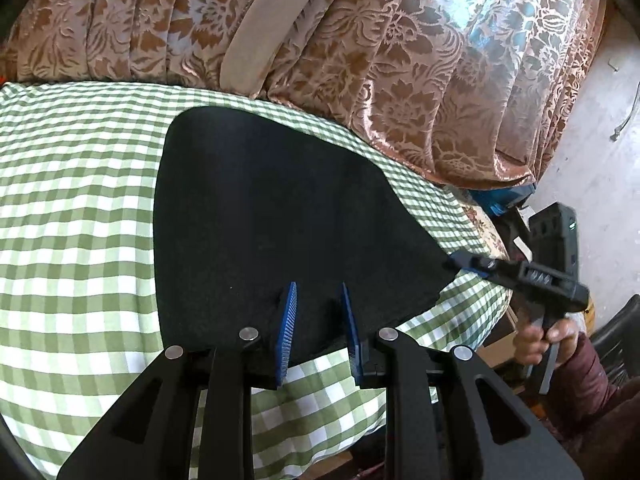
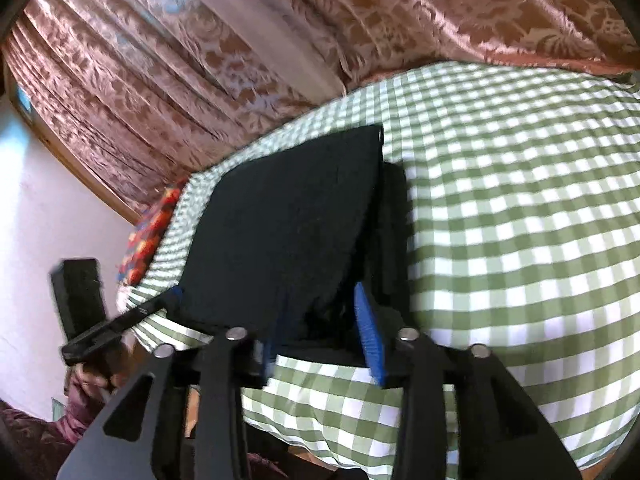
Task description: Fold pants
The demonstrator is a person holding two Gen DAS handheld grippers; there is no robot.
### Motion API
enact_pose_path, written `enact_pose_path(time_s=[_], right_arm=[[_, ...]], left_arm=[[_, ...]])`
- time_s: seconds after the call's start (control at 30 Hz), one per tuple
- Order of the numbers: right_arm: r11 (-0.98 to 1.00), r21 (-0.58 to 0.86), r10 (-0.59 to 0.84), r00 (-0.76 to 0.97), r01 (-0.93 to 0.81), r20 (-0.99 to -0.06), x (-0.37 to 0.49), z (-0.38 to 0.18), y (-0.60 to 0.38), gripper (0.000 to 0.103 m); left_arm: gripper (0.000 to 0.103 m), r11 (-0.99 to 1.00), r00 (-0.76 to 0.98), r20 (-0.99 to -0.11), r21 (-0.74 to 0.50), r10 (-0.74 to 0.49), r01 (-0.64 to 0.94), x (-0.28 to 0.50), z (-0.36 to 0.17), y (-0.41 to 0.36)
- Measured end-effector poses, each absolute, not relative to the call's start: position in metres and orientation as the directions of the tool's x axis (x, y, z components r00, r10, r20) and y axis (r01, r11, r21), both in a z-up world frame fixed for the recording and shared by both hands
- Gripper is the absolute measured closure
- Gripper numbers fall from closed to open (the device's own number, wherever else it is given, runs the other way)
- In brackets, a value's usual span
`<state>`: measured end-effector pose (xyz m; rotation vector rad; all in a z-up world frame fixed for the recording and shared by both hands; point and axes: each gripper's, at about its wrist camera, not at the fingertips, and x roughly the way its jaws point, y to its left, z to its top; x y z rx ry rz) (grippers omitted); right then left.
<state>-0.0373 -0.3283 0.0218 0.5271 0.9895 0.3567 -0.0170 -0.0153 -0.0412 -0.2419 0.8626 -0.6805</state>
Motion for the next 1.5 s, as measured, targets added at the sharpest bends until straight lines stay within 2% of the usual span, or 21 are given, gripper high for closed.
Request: enact_pose_path(time_s=[0.03,0.13,0.27,0.37,0.57,0.67,0.7,0.77,0.8,0.83,0.87,0.9,0.93,1.07,1.13,1.23,1.37,1.5], right_arm=[[0.826,0.561,0.508,0.495,-0.05,-0.705,-0.035,0.017,-0.322,0.068],[0.874,0.481,0.454,0.482,-0.075,-0.75,-0.034,0.014,-0.307,0.095],[0.881,0.456,0.454,0.489,-0.125,-0.745,-0.042,0.024,-0.306,0.096],[0.905,0.408,0.414,0.46,-0.117,-0.786,-0.043,0.01,-0.306,0.097],[0.886,0.456,0.443,0.461,-0.09,-0.769,-0.045,-0.013,-0.315,0.097],[0.884,0.457,0.448,0.459,-0.099,-0.767,-0.045,-0.008,-0.315,0.093],[0.884,0.456,0.448,0.46,-0.1,-0.767,-0.045,-0.005,-0.314,0.086],[0.883,0.46,0.448,0.461,-0.095,-0.766,-0.044,0.0,-0.315,0.081],[0.885,0.457,0.444,0.465,-0.092,-0.766,-0.043,0.003,-0.315,0.072],[0.89,0.446,0.432,0.478,-0.09,-0.765,-0.043,0.009,-0.316,0.068],[0.892,0.443,0.428,0.489,-0.093,-0.76,-0.042,0.014,-0.317,0.064],[0.897,0.432,0.415,0.509,-0.093,-0.754,-0.041,0.02,-0.317,0.062],[0.903,0.418,0.401,0.535,-0.095,-0.743,-0.038,0.029,-0.317,0.062],[0.894,0.423,0.425,0.58,-0.148,-0.695,-0.021,0.049,-0.307,0.062],[0.893,0.419,0.431,0.574,-0.163,-0.696,-0.008,0.049,-0.296,0.058],[0.903,0.398,0.418,0.548,-0.162,-0.724,0.01,0.036,-0.282,0.053],[0.934,0.342,0.349,0.482,-0.107,-0.803,0.03,0.004,-0.274,0.052],[0.941,0.319,0.334,0.488,-0.117,-0.806,0.028,-0.006,-0.274,0.053]], left_arm=[[0.082,0.767,0.465,-0.614,-0.456,-0.638,0.451,-0.018,-0.039,-0.014],[0.082,0.786,0.492,-0.616,-0.435,-0.616,0.439,-0.02,-0.036,-0.009],[0.082,0.795,0.51,-0.611,-0.429,-0.605,0.429,-0.024,-0.033,0.0],[0.082,0.815,0.488,-0.657,-0.404,-0.575,0.416,-0.024,-0.045,0.0],[0.082,0.818,0.481,-0.664,-0.418,-0.572,0.396,-0.031,-0.056,0.0],[0.082,0.84,0.51,-0.67,-0.388,-0.54,0.38,-0.031,-0.046,-0.001],[0.082,0.852,0.525,-0.674,-0.368,-0.52,0.372,-0.031,-0.042,-0.002],[0.082,0.874,0.553,-0.68,-0.33,-0.481,0.356,-0.03,-0.035,-0.002],[0.082,0.883,0.565,-0.682,-0.314,-0.465,0.348,-0.029,-0.032,-0.003],[0.081,0.892,0.578,-0.683,-0.293,-0.447,0.344,-0.028,-0.028,-0.003],[0.076,0.901,0.589,-0.686,-0.269,-0.427,0.34,-0.027,-0.025,-0.003],[0.061,0.912,0.606,-0.687,-0.242,-0.402,0.331,-0.027,-0.022,-0.004],[0.058,0.916,0.615,-0.684,-0.229,-0.392,0.329,-0.027,-0.021,-0.003],[0.058,0.93,0.644,-0.682,-0.164,-0.347,0.328,-0.025,-0.016,-0.007],[0.058,0.933,0.648,-0.684,-0.145,-0.336,0.331,-0.022,-0.015,-0.01],[0.058,0.935,0.648,-0.689,-0.132,-0.325,0.329,-0.018,-0.016,-0.012],[0.058,0.939,0.64,-0.706,-0.107,-0.303,0.326,-0.013,-0.023,-0.016],[0.057,0.944,0.622,-0.729,-0.105,-0.287,0.313,-0.009,-0.034,-0.016]])
